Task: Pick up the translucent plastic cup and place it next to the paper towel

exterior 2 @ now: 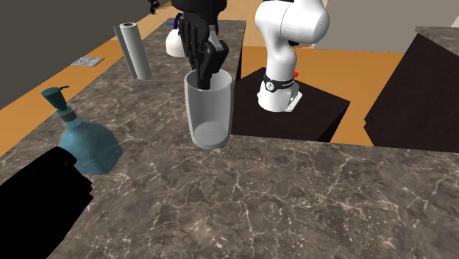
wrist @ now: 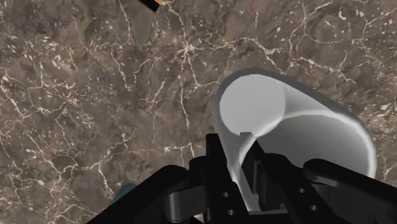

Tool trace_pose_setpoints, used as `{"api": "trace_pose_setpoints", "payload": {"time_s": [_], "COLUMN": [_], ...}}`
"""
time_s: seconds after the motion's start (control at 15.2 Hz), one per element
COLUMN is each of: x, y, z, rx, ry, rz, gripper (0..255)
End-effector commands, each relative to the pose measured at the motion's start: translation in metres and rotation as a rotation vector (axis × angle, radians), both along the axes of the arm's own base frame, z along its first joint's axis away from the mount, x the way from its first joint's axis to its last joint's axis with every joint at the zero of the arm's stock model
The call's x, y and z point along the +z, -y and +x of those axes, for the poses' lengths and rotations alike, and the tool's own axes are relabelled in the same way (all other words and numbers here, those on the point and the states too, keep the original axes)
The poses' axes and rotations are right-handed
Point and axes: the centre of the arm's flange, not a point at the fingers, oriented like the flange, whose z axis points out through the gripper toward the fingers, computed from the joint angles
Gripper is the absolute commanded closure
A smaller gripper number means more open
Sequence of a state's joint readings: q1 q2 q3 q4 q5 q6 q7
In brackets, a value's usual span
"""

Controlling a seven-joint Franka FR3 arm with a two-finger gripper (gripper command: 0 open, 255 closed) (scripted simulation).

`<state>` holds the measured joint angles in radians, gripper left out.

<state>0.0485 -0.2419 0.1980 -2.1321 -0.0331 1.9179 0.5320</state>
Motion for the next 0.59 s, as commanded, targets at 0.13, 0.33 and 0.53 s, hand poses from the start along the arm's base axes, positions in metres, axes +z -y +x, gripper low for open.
{"api": "trace_pose_setpoints", "payload": {"time_s": [0.13, 0.33, 0.53], "x": [0.021, 0.037, 0.053], "y": [0.001, 0.001, 0.001], "z": [0.001, 0.001, 0.001], "rx": [0.0, 0.0, 0.0], "ry": [0.0, 0.0, 0.0], "rz": [0.0, 0.0, 0.0], "gripper": [255, 255, 255]}}
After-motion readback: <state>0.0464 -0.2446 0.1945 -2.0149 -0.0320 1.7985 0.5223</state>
